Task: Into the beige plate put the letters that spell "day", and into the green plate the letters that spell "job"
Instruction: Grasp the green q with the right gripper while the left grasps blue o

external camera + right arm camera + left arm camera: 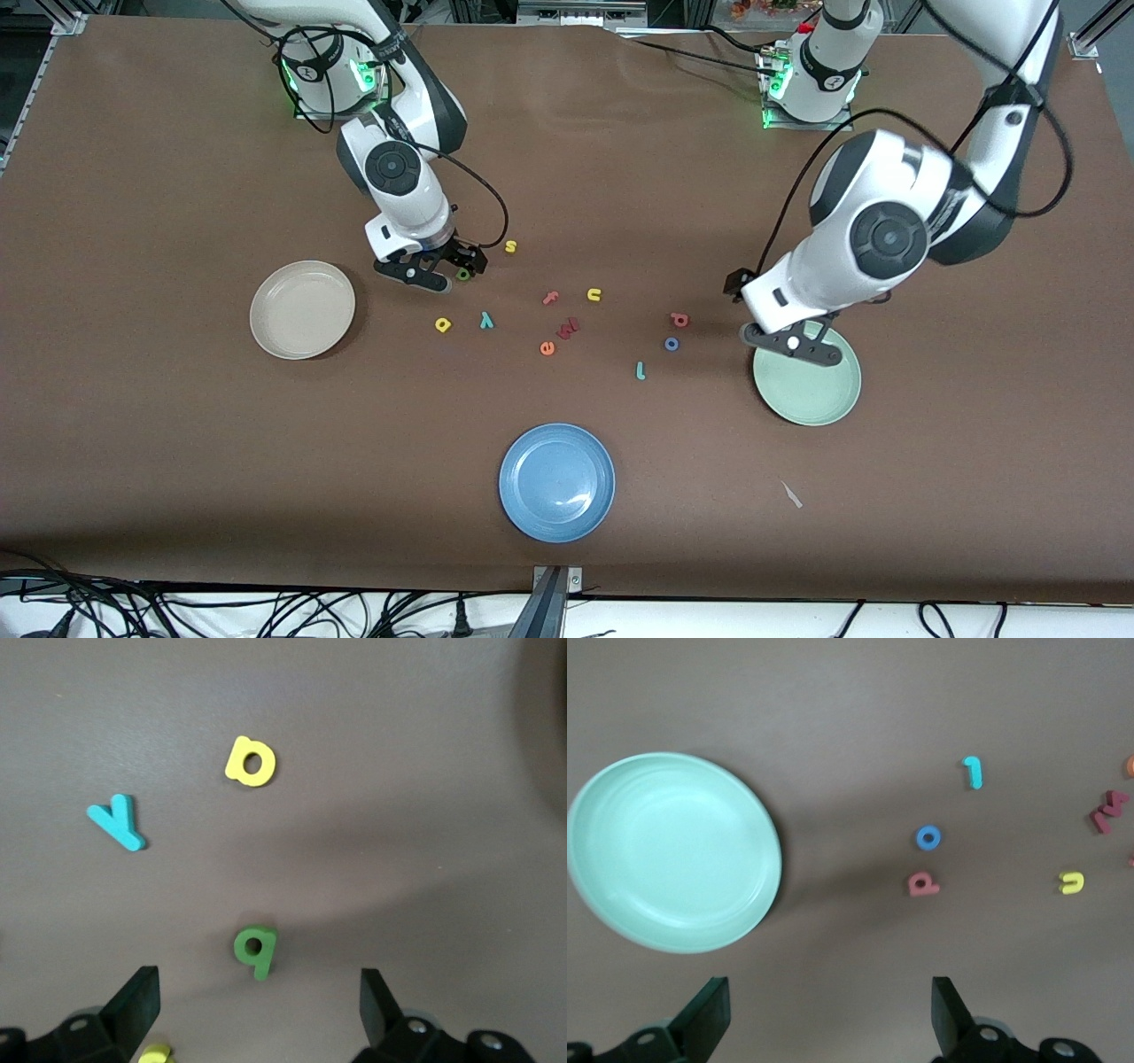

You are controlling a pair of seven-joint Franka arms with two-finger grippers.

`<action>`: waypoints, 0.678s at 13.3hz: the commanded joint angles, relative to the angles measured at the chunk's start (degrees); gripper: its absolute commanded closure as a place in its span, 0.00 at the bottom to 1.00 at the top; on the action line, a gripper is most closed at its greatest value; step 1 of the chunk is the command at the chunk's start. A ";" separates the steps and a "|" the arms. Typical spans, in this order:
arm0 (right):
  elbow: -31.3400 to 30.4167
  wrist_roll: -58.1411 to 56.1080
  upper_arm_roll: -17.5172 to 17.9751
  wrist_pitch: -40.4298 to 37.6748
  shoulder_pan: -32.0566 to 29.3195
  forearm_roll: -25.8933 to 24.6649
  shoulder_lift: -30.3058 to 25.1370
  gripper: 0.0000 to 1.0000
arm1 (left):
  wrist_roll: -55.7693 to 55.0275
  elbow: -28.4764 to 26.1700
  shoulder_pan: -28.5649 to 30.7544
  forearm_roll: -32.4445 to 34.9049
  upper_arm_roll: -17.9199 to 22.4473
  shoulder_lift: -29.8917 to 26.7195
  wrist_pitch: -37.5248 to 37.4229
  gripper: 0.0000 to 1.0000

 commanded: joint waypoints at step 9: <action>1.19 3.29 2.09 8.06 -0.09 1.52 7.62 0.18 | -3.61 2.01 -8.26 2.70 0.69 15.50 18.18 0.00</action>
